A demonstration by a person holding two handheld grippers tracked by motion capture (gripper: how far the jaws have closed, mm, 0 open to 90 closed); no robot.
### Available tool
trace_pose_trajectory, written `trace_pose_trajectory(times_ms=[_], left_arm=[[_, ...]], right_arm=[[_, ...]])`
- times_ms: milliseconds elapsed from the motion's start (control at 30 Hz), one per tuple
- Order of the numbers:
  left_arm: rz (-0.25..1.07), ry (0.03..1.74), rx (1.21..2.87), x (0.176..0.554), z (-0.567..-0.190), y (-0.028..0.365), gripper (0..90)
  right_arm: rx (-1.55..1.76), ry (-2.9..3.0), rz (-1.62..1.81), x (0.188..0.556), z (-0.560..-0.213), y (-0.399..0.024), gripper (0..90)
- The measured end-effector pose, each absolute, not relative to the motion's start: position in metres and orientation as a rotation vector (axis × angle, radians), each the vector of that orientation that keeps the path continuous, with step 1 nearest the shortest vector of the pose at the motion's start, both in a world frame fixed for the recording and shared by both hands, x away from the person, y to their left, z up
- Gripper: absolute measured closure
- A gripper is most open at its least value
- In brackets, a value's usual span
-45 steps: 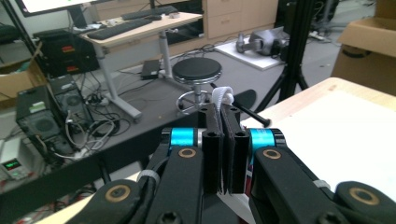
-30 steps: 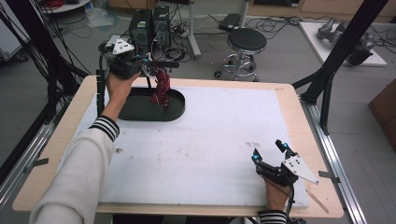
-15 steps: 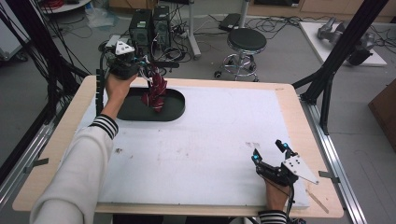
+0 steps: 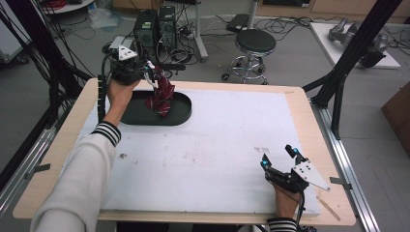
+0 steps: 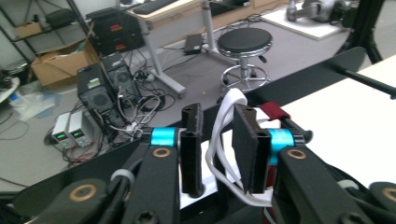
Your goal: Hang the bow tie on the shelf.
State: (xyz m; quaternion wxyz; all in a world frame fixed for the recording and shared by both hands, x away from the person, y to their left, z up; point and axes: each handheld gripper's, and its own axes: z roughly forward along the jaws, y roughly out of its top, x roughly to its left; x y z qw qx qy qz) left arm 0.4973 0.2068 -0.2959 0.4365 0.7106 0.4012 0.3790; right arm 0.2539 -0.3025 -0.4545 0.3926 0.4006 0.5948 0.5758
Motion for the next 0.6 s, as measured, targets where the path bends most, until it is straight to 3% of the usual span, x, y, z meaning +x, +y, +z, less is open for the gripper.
trace_pose_trajectory(times_ms=[67, 200, 300, 367, 400, 600], left_arm=[[0.97, 1.019, 1.75, 0.497, -0.295, 0.207, 59.6], [0.993, 1.03, 1.729, 0.493, -0.294, 0.21, 50.6], [0.975, 1.005, 1.707, 0.49, -0.292, 0.213, 33.6], [0.968, 0.978, 1.681, 0.487, -0.291, 0.217, 30.4], [0.947, 0.957, 1.682, 0.486, -0.29, 0.221, 21.2], [0.895, 0.814, 1.623, 0.463, -0.295, 0.236, 18.0]], right_arm=[[1.017, 1.51, 1.461, 0.254, -0.454, -0.303, 10.3], [1.02, 1.51, 1.468, 0.254, -0.454, -0.303, 10.3], [1.016, 1.514, 1.467, 0.254, -0.454, -0.303, 10.3], [1.015, 1.514, 1.466, 0.254, -0.454, -0.303, 10.3], [1.015, 1.514, 1.469, 0.254, -0.454, -0.303, 10.3], [1.012, 1.509, 1.475, 0.253, -0.455, -0.303, 10.3]])
